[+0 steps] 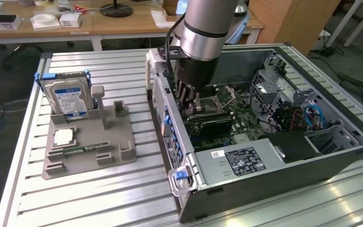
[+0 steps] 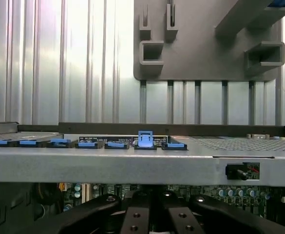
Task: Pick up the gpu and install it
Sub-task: 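Press down on the gpu until it lock into place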
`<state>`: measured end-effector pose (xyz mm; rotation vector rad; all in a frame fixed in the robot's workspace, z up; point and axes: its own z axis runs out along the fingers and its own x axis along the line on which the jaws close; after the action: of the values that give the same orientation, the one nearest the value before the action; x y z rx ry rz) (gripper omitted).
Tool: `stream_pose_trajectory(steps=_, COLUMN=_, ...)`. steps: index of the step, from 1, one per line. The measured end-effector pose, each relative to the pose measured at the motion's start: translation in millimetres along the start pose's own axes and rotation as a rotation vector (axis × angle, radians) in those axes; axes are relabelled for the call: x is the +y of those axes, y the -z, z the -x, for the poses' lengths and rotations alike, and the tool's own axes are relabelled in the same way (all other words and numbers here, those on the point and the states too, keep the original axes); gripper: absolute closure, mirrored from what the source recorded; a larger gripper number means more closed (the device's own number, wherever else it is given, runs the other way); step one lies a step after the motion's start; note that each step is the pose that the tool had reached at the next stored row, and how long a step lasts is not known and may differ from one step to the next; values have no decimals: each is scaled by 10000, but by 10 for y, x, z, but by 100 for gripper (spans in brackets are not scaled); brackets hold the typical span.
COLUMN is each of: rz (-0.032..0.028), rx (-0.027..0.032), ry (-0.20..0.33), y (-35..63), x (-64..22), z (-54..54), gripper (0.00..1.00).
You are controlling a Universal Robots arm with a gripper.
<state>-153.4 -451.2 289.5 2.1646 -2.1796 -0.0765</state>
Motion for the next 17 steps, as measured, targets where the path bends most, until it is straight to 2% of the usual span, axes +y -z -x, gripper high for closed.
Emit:
stream_pose_trajectory(steps=2, rz=4, rx=-1, ry=0, y=0, x=-13, z=1, gripper=90)
stream_pose_trajectory(steps=6, rz=0, rx=11, ry=-1, y=9, x=-165, z=4, gripper=90)
stream_pose_trajectory(steps=8, rz=20, rx=12, ry=-1, y=11, x=-185, z=18, gripper=90)
stream_pose_trajectory(steps=13, rz=390, rx=21, ry=0, y=16, x=-219, z=64, gripper=90)
stream_pose_trajectory(steps=15, rz=487, rx=31, ry=-8, y=17, x=-224, z=93, gripper=90)
stream_pose_trajectory(steps=17, rz=529, rx=68, ry=-11, y=17, x=-225, z=127, gripper=90)
